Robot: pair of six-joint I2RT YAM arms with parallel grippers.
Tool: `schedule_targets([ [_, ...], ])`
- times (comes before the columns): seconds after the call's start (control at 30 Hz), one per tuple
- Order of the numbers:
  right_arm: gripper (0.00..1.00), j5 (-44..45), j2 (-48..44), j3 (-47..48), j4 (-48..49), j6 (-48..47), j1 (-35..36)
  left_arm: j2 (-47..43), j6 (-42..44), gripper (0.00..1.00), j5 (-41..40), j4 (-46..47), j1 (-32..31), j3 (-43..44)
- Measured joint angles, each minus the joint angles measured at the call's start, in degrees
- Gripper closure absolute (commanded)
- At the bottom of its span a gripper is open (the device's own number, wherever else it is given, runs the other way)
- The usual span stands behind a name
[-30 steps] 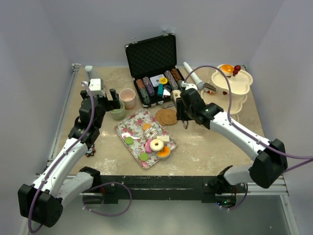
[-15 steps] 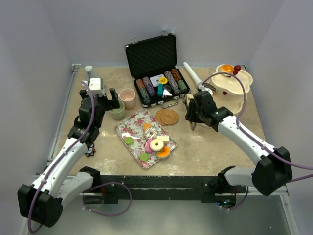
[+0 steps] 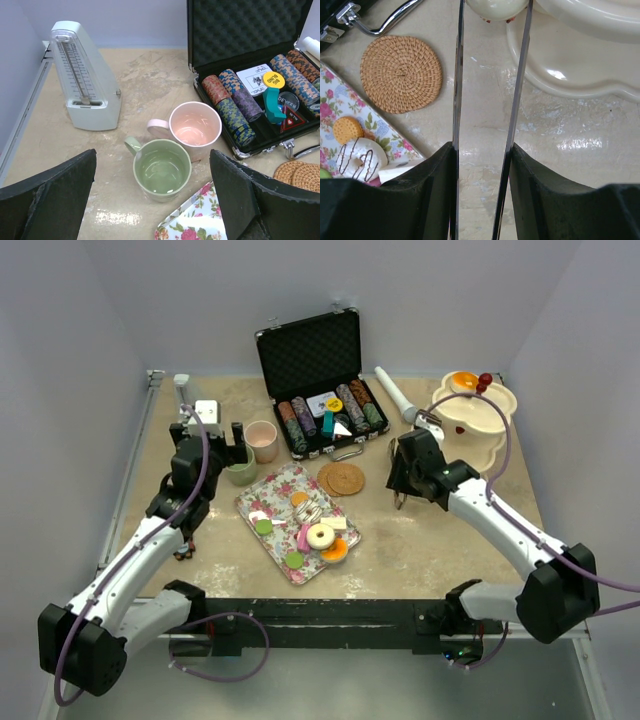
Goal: Serve the afternoon tea
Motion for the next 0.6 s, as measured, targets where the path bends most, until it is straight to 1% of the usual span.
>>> schedule_targets([
  [0.13, 0.64, 0.4, -1.7, -1.0, -1.2, 0.3, 0.0, 0.4, 0.1, 0.0, -0.3, 0.1, -0.8, 0.0],
  [0.43, 0.62, 3.1, -9.8, -2.2, -5.1, 1.7, -0.5, 0.8, 0.2, 0.0, -0.4, 0.2, -2.7, 0.0],
  [0.6, 0.6, 3.7, -11.1, -4.7, -5.8, 2.2, -0.5, 0.8, 0.2, 0.0, -0.2, 0.8, -3.0, 0.0],
])
